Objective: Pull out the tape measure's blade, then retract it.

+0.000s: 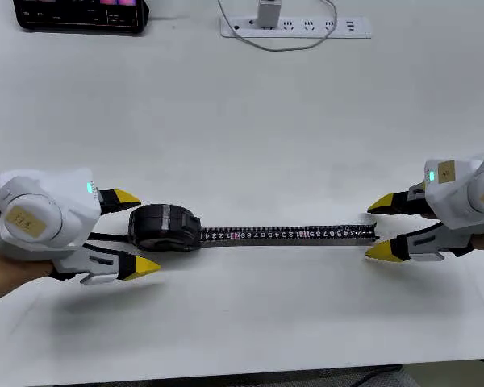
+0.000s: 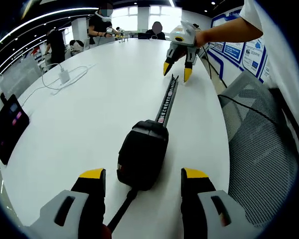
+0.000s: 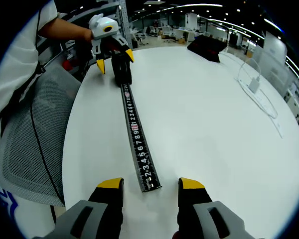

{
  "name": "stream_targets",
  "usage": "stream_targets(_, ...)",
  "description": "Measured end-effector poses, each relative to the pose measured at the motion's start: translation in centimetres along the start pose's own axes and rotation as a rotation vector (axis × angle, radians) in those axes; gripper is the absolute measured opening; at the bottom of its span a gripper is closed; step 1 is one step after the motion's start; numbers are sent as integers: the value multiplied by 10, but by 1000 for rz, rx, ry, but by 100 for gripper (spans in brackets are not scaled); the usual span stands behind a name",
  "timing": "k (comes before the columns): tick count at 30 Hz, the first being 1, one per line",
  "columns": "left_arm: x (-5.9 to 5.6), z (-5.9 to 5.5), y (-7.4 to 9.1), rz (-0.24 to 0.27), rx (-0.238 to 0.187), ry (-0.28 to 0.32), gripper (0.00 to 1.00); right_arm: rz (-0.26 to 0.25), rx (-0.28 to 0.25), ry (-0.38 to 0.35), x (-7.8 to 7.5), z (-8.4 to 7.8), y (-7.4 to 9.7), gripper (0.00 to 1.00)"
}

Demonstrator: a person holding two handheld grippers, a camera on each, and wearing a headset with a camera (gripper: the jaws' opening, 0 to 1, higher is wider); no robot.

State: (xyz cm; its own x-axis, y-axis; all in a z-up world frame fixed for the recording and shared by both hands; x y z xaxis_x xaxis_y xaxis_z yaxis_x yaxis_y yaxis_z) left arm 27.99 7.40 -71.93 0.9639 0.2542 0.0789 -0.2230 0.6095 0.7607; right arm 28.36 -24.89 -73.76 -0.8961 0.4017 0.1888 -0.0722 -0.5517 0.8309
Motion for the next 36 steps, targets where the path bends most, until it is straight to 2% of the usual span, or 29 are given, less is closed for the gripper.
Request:
stream_targets(2,0,-1,4,15,-7,14,60,-6,-24,-40,2,4,1,51)
stream_targets(7,1,-2,12,57,-34,74,66,-29,-52,-67,6,9,2,63)
stream_targets(14,-1,-1,20,101,-63,112,71,-59,-86,-107,10,11,5,71)
stream_targets(16,-2,0,23,117,-74,121,72,-69,-111,-128,12,14,7,73)
stream_targets(28,-5,-1,34,173,-107,165,77,-112,-175,-183,24,17,11,81)
stream_targets(36,-12,-2,40,208,-150,207,80,-147,-226,-207,29,23,17,83)
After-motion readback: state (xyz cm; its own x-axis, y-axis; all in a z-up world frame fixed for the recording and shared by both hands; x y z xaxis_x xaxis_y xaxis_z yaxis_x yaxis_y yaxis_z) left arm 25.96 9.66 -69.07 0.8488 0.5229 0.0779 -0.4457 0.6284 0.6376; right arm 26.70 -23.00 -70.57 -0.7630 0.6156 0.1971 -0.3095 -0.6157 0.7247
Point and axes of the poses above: the centre of the closed fingertips' face, and the gripper's own axes: y roughly backward along the fingers, x roughly to its left, z roughly out of its top, the point moved 3 cm from there along y, roughly backward along the fingers, and after that the axes turned 9 degrees about -y, right-handed, at the moved point
